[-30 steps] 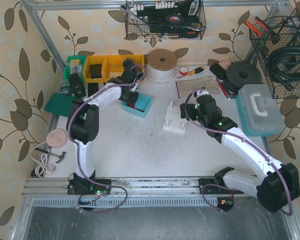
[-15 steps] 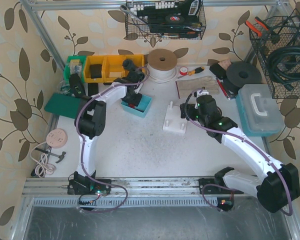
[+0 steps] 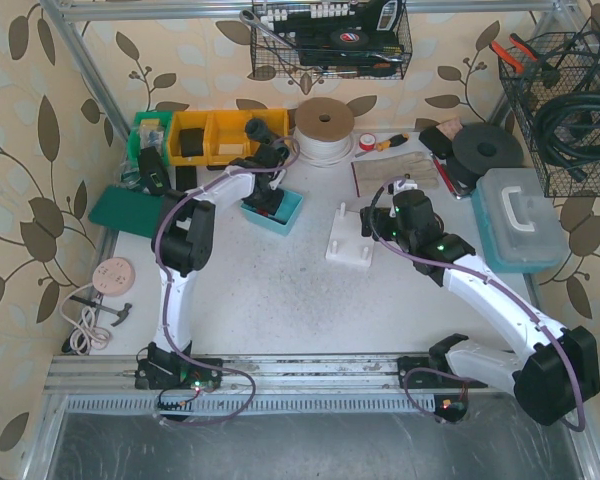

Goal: Install the large spring

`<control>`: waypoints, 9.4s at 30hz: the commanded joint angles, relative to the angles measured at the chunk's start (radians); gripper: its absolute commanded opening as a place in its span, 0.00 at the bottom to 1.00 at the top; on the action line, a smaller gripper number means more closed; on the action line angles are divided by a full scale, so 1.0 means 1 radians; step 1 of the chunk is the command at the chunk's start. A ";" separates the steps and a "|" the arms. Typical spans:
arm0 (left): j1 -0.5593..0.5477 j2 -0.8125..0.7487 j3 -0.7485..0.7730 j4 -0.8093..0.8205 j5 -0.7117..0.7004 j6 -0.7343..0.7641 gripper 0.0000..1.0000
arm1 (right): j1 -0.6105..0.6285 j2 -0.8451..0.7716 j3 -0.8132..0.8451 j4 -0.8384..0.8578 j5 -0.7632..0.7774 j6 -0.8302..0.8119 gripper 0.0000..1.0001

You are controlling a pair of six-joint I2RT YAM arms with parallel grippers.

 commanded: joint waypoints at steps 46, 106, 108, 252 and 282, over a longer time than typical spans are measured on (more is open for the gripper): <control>0.006 -0.415 -0.391 0.534 0.181 0.117 0.05 | 0.004 -0.021 0.022 -0.005 -0.013 -0.023 0.91; -0.290 -0.872 -0.976 1.171 0.438 0.657 0.37 | 0.154 0.257 0.381 -0.169 -0.525 -0.039 0.00; -0.290 -0.891 -1.008 1.180 0.403 0.641 0.59 | 0.147 0.235 0.385 -0.183 -0.467 -0.052 0.00; 0.005 -0.088 0.221 -0.461 0.100 0.062 0.60 | 0.137 0.124 0.133 -0.081 -0.005 -0.061 0.99; 0.005 0.015 0.229 -0.418 0.086 0.047 0.39 | 0.137 0.127 0.130 -0.074 0.001 -0.066 0.98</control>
